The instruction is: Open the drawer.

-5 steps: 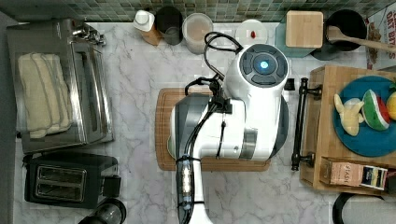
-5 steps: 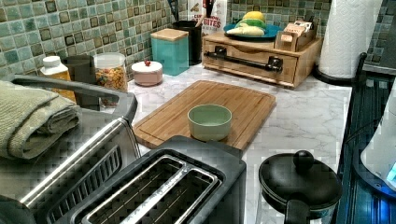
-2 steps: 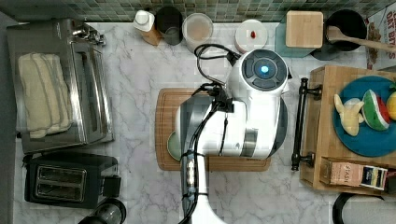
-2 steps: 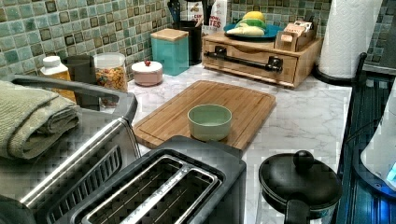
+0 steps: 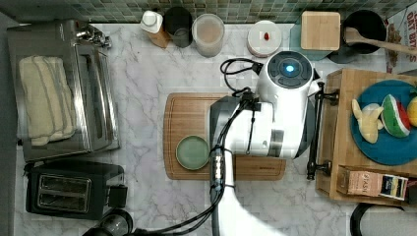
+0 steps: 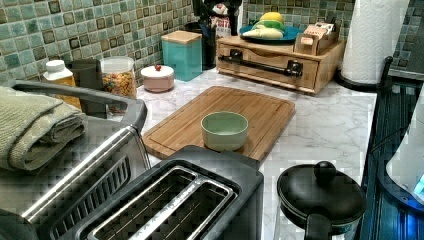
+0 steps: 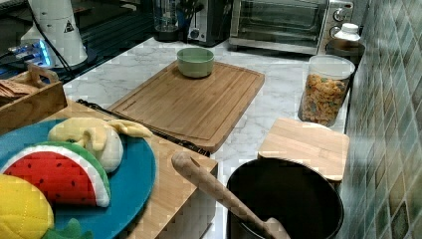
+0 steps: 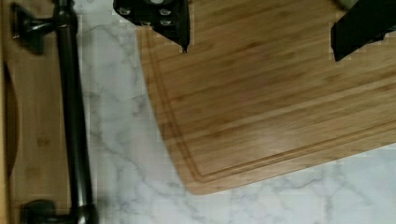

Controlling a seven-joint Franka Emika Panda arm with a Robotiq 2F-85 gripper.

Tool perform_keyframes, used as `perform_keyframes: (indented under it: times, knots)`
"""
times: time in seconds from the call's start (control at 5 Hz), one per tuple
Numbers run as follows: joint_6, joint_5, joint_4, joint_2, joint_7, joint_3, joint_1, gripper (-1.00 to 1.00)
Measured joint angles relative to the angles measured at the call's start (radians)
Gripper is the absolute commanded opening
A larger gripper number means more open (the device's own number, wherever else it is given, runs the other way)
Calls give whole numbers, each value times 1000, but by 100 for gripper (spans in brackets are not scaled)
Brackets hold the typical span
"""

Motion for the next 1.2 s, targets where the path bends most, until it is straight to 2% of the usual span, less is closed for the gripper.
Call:
perform_keyframes:
  times: [0.2,0.6,1.2]
  knots:
    - [97,-34,-19,27,-1,-26,-16,100]
    - [207,-39,-89,22,-195,-46,-94,100]
    - [306,-41,-130,37,-299,-146,-124,100]
